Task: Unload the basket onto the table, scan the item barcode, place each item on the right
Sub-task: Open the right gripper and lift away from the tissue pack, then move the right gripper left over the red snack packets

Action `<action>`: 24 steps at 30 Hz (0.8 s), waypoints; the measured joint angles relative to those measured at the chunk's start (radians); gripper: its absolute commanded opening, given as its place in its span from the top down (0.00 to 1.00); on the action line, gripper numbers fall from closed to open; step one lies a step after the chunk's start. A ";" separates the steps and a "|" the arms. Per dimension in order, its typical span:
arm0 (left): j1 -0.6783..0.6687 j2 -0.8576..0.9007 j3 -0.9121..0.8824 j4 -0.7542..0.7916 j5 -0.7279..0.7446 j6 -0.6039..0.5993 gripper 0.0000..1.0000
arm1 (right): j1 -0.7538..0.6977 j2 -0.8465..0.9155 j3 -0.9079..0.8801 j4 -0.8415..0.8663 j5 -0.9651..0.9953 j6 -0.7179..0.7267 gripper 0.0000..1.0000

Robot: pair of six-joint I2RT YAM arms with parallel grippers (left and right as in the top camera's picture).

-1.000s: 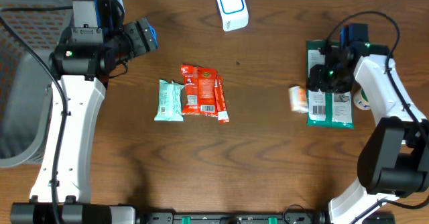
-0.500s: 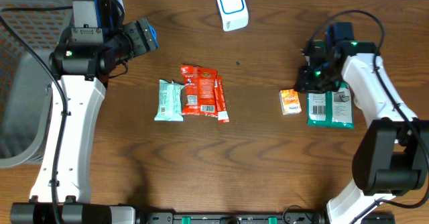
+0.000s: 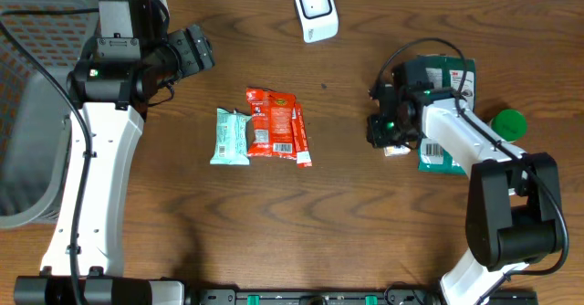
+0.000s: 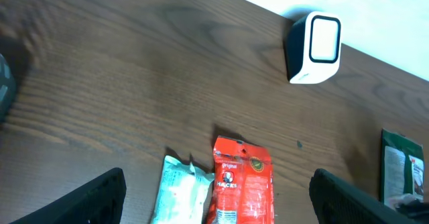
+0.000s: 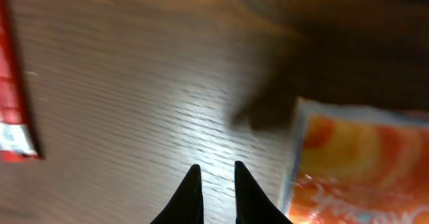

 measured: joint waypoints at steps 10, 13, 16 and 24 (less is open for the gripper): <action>0.000 0.000 0.000 0.000 0.000 0.000 0.12 | -0.015 0.000 -0.005 -0.034 0.224 0.010 0.82; 0.000 0.000 0.000 0.000 0.000 0.000 0.12 | -0.016 0.000 0.011 -0.069 0.246 0.013 0.80; 0.000 0.000 0.000 0.000 0.000 0.000 0.12 | -0.016 0.000 0.075 -0.147 0.267 0.016 0.75; 0.000 0.000 0.000 0.000 0.000 0.000 0.12 | -0.014 0.000 0.322 -0.317 0.171 0.019 0.62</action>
